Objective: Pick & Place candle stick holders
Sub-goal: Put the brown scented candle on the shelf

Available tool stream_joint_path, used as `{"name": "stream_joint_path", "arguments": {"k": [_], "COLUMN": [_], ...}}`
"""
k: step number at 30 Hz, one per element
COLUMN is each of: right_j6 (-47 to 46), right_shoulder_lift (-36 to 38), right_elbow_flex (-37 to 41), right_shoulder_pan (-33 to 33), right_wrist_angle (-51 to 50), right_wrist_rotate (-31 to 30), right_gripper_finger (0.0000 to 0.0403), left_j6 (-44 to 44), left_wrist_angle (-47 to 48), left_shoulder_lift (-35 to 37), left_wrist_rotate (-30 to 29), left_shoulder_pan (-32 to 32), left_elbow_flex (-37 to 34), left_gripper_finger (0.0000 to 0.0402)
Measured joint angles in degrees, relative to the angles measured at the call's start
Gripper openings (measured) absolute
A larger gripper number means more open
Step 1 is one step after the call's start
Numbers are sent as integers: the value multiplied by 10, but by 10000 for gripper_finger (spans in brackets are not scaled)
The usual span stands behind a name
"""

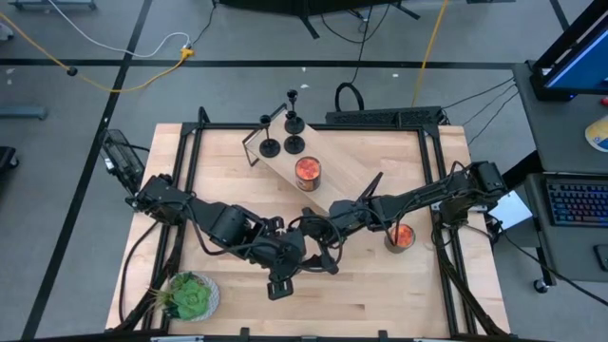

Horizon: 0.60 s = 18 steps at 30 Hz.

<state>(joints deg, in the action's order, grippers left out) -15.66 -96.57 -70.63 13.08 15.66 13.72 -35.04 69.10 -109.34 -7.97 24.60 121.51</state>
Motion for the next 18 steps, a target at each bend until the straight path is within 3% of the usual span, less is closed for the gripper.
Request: {"name": "stream_joint_path", "arguments": {"k": [18], "right_j6": [42], "right_shoulder_lift": [0], "right_elbow_flex": [0], "right_shoulder_pan": [-3], "right_wrist_angle": [2], "right_wrist_rotate": [-1], "right_gripper_finger": [356], "left_j6": [-13], "left_wrist_angle": [3], "left_shoulder_lift": [0], "left_wrist_rotate": [-28], "left_shoulder_pan": [10], "left_elbow_flex": [0], "left_gripper_finger": [0]}}
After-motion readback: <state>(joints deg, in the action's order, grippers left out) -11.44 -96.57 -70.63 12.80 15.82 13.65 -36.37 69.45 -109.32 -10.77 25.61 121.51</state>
